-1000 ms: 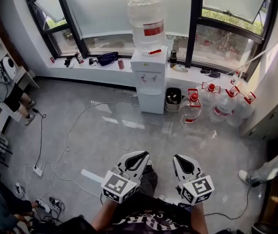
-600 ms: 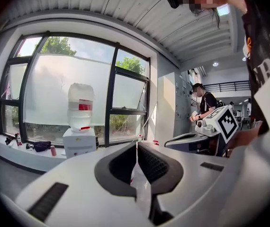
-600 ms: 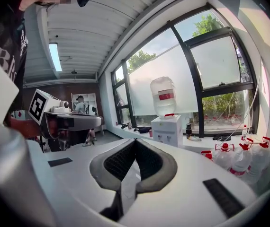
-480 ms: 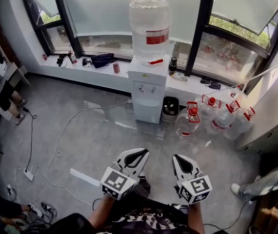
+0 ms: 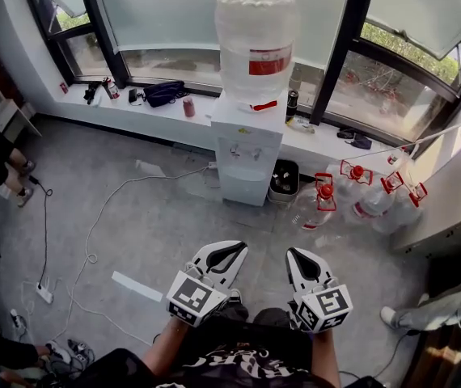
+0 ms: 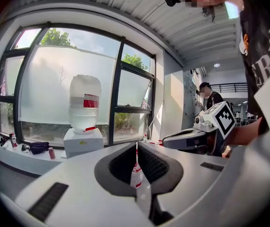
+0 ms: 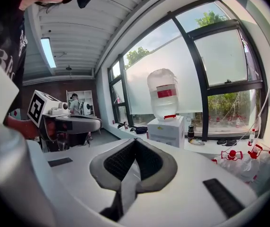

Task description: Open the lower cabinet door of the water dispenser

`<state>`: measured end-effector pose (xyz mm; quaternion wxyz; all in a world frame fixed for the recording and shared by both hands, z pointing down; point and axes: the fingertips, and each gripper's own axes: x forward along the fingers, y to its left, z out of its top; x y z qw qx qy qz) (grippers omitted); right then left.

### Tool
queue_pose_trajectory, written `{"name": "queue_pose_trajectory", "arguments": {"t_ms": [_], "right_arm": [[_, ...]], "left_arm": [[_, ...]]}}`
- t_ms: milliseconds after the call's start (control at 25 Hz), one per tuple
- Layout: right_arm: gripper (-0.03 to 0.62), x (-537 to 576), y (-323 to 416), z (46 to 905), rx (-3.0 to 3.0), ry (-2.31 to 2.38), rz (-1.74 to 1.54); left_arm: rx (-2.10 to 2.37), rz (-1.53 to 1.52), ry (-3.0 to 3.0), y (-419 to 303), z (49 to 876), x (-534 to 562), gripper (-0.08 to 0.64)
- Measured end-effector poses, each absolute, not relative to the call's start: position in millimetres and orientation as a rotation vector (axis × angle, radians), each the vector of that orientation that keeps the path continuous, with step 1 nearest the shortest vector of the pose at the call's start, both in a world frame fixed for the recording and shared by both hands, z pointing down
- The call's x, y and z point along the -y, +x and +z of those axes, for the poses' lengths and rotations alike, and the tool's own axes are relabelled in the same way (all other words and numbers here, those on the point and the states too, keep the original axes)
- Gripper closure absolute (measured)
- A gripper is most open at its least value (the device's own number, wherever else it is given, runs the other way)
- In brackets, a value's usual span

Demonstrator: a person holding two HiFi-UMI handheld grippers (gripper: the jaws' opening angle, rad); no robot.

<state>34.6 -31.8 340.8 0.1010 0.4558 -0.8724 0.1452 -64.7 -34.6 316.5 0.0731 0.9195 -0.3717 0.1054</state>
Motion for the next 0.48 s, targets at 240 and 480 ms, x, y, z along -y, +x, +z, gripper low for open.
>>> {"name": "queue_pose_trajectory", "arguments": {"t_ms": [240, 480], "right_arm": [[0.580, 74, 42, 361, 2.548, 1.308, 0.483], [0.580, 152, 65, 386, 2.567, 1.208, 0.464]], "left_arm": [[1.076, 0.347, 2.707, -53, 339, 60, 0.540], [1.148, 0.313, 2.639, -34, 352, 107, 0.540]]}}
